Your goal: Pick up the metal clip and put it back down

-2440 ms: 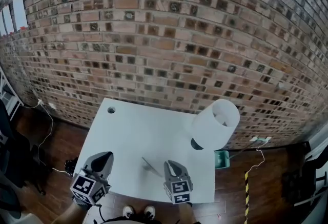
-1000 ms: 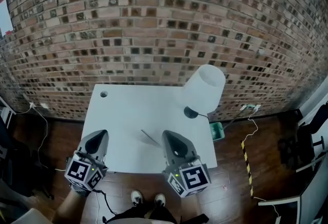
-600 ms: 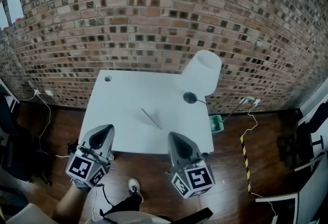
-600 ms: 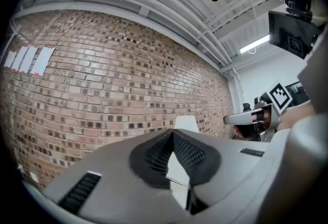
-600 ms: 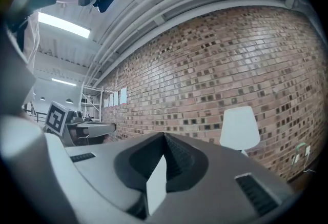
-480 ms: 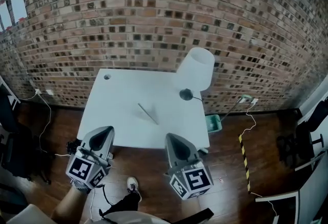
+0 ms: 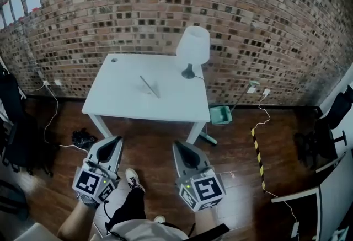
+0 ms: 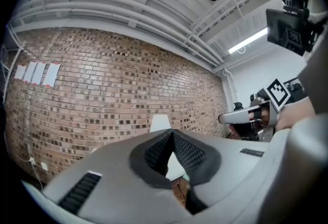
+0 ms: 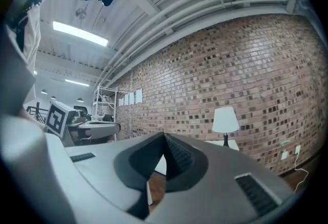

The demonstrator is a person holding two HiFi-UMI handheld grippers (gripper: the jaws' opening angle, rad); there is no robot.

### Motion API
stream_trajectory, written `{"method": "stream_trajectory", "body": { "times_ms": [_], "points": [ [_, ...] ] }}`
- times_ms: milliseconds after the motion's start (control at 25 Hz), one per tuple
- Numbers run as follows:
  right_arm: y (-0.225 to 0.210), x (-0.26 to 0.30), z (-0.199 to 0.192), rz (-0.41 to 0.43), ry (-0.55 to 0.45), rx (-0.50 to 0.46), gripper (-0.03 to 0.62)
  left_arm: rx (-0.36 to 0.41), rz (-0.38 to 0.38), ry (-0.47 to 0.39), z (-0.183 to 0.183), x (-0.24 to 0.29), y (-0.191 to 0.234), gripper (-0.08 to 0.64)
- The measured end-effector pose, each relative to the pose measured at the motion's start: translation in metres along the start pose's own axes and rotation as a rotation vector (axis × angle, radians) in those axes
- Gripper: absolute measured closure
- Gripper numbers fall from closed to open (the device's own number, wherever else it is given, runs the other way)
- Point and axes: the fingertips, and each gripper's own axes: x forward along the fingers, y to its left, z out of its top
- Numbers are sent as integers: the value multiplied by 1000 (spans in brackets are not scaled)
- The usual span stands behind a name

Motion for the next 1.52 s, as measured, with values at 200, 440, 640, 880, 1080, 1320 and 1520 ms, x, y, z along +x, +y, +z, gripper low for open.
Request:
{"method": "stream_trajectory", "body": {
  "times_ms": [200, 440, 640, 880, 1080, 1320, 1520],
  "points": [
    [27, -38, 7, 18, 11, 29, 612, 9, 21, -23, 21, -42, -22, 543],
    [65, -66, 24, 34, -19, -13, 612, 13, 2, -41, 39, -69, -29, 543],
    [85, -64, 32, 23, -32, -9, 612, 31, -15, -72, 53, -83, -19, 543],
    [103, -53, 31, 27, -15, -15, 614, 52, -18, -92, 65, -96, -5, 543],
    [113, -42, 29, 33, -14, -25, 614, 73, -37, -99, 65, -101, -4, 543],
    [114, -37, 41, 28, -24, -27, 614, 77, -37, -116, 75, -103, -1, 543],
    [115, -35, 41, 31, -24, -30, 614, 79, -28, -122, 75, -105, 0, 541]
  ]
}}
